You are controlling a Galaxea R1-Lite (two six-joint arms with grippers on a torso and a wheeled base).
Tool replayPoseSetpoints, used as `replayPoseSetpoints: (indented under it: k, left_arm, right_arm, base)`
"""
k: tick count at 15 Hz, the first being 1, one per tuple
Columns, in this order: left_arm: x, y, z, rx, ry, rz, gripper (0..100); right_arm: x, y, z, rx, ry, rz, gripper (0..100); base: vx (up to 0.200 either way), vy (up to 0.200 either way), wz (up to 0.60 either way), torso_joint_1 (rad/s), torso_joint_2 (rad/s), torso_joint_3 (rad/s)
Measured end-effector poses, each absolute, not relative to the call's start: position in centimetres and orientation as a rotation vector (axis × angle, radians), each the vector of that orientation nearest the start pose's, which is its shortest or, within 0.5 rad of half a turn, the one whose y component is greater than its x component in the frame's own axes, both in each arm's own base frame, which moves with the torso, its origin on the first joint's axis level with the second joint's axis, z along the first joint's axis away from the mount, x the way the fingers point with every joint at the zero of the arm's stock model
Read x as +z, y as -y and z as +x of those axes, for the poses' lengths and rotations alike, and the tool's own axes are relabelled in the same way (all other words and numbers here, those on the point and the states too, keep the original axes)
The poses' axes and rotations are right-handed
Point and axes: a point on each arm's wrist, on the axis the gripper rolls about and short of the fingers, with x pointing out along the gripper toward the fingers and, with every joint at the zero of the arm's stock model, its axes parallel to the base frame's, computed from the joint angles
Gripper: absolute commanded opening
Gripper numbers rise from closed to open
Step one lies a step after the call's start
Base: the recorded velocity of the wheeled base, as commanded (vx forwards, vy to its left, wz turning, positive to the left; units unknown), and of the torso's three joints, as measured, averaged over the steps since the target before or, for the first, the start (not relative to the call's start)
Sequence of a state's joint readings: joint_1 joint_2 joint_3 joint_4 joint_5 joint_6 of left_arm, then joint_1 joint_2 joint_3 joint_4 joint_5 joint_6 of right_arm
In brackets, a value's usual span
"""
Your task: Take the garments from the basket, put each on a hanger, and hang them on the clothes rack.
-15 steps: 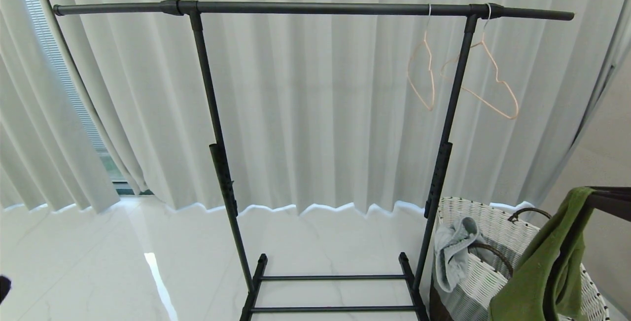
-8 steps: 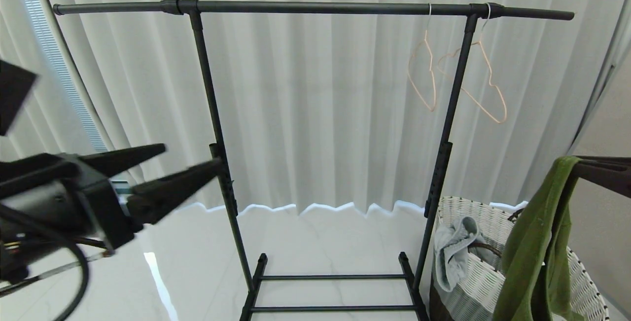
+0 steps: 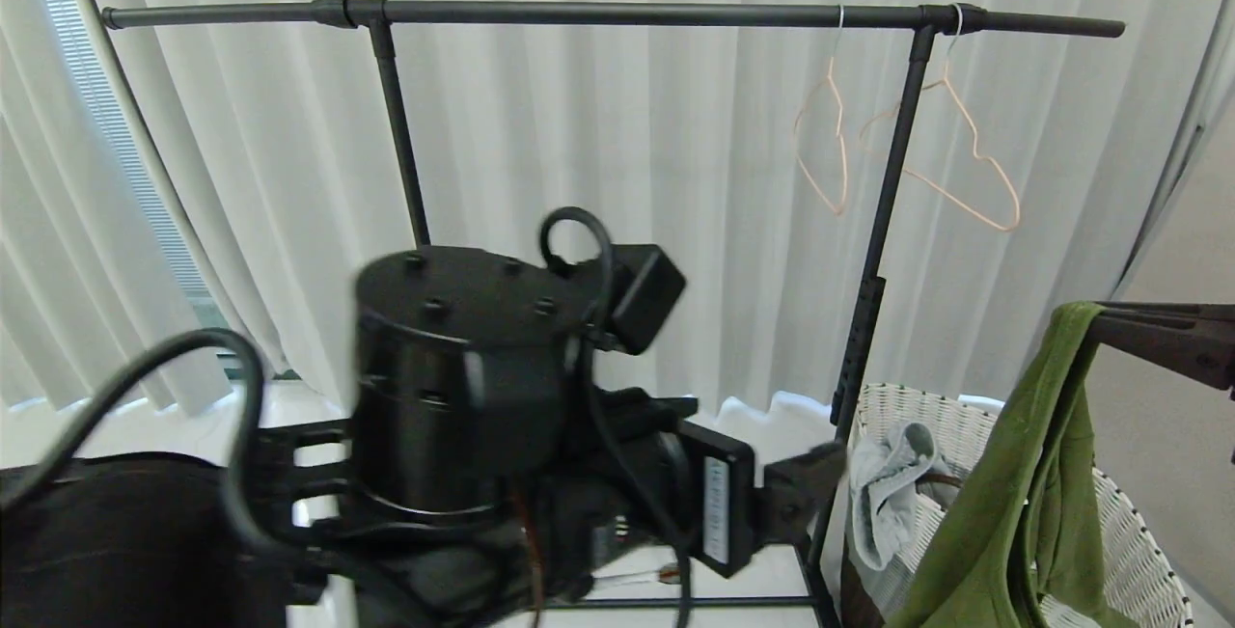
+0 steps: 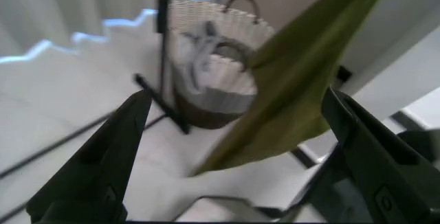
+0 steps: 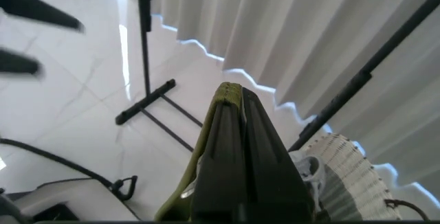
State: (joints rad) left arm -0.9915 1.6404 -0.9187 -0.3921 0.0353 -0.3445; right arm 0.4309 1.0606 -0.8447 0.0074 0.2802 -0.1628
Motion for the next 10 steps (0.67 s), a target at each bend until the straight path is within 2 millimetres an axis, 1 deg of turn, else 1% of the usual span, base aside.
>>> replayPoseSetpoints:
  k: [1, 3, 4, 5, 7, 10]
  left_arm:
    - [20.4, 27.4, 16.5, -0.901, -0.469, -0.16, 100]
    - [19.6, 31.3, 16.7, -0.936, -0.486, -0.167, 100]
    - [18.9, 33.0, 16.9, -0.947, -0.495, -0.164, 100]
    - [18.1, 34.3, 17.1, -0.95, -0.505, -0.159, 100]
    - [16.5, 36.1, 17.7, -0.924, -0.518, -0.142, 100]
    - [14.3, 37.3, 18.3, -0.87, -0.546, -0.12, 100]
  right_arm:
    - [27.5, -6.5, 12.4, 0.731, -0.174, -0.167, 0]
    - [27.4, -6.6, 12.4, 0.734, -0.184, -0.157, 0]
    - [27.3, -6.6, 12.5, 0.734, -0.186, -0.153, 0]
    - [27.4, -6.6, 12.6, 0.734, -0.171, -0.149, 0]
    - [27.3, -6.7, 12.7, 0.733, -0.161, -0.14, 0]
    - [26.6, -6.7, 12.7, 0.733, -0.18, -0.139, 0]
  base:
    - [0.0, 0.0, 0.0, 0.0, 0.0, 0.0]
    - [0.0, 0.0, 0.0, 0.0, 0.0, 0.0]
    - [0.0, 0.0, 0.0, 0.0, 0.0, 0.0]
    - [0.0, 0.0, 0.0, 0.0, 0.0, 0.0]
    - [0.0, 0.0, 0.0, 0.0, 0.0, 0.0]
    - [0.0, 0.0, 0.0, 0.0, 0.0, 0.0]
